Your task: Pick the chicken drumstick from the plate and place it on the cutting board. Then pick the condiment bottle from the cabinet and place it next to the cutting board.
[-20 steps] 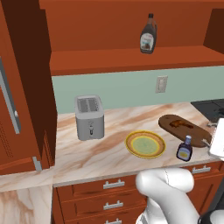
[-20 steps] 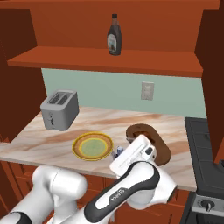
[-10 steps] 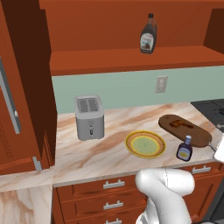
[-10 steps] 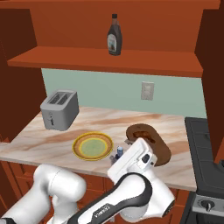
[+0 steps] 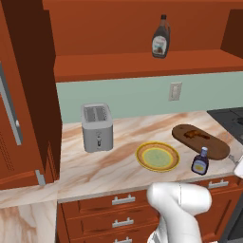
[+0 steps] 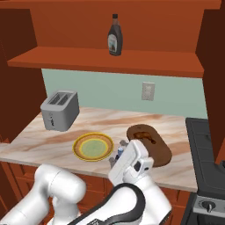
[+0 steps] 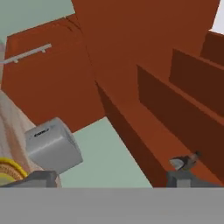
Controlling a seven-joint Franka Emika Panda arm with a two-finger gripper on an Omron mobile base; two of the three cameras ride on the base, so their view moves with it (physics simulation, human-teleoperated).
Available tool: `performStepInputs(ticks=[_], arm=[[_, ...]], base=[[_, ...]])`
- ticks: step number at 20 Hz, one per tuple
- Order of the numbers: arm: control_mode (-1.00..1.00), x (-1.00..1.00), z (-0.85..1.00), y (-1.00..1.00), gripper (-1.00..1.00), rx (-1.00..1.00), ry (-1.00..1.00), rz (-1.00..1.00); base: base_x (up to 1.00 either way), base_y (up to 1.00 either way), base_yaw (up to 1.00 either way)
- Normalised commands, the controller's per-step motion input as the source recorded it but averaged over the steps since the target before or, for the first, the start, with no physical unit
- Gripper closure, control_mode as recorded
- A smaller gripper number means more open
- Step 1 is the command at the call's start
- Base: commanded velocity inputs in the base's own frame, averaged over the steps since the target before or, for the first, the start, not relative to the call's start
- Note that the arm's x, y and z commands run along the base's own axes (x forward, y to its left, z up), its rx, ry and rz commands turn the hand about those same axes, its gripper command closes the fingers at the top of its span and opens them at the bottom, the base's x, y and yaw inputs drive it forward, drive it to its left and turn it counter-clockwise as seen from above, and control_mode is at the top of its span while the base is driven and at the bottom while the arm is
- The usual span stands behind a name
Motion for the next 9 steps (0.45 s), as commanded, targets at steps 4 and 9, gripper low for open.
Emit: performStepInputs(ticks=[4,9], arm=[[-1.00,-0.26,0.08,0.02,-1.00,-0.33,-0.37,-0.04],[-1.00,-0.13,0.04,0.05,-1.00,-0.37,-0.43,-0.01]], base=[[0.00,0.00,0.00],[0.00,0.00,0.00]])
